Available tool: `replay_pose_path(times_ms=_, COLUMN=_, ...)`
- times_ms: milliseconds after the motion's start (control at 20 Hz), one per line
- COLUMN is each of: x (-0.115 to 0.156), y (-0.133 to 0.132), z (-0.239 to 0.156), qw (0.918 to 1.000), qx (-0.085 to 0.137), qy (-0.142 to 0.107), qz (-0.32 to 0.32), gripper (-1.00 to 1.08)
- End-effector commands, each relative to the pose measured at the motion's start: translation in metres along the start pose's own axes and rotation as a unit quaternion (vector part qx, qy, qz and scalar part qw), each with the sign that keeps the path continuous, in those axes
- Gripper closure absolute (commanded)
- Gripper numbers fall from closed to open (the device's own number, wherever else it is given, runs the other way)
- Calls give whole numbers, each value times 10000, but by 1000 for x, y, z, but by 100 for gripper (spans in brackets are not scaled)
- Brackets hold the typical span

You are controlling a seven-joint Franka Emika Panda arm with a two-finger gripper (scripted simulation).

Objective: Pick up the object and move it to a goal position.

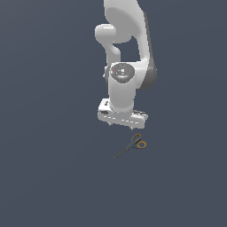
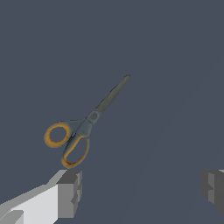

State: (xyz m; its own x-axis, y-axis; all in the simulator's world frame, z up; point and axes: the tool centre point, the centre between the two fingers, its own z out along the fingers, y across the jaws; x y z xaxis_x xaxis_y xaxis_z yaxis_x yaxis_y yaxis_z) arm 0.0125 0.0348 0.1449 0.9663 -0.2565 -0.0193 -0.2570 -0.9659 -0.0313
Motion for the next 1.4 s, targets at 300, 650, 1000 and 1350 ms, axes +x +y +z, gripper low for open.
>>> replay_pose_path(times_ms=300, x=8, y=-12, z=19, qw=9941, qx=-10, qy=4, qz=1084, gripper=-92)
replay_pose_path(times_ms=650, x=13, y=-21, z=36, qw=9806, qx=-28, qy=19, qz=1960, gripper=-92)
replay_pose_path(times_ms=1000, x=18, y=-30, z=52, qw=9596, qx=-50, qy=47, qz=2814, gripper=-92)
replay_pose_path(times_ms=1350, x=22, y=-40, z=68, qw=9317, qx=-73, qy=89, qz=3631, gripper=-92)
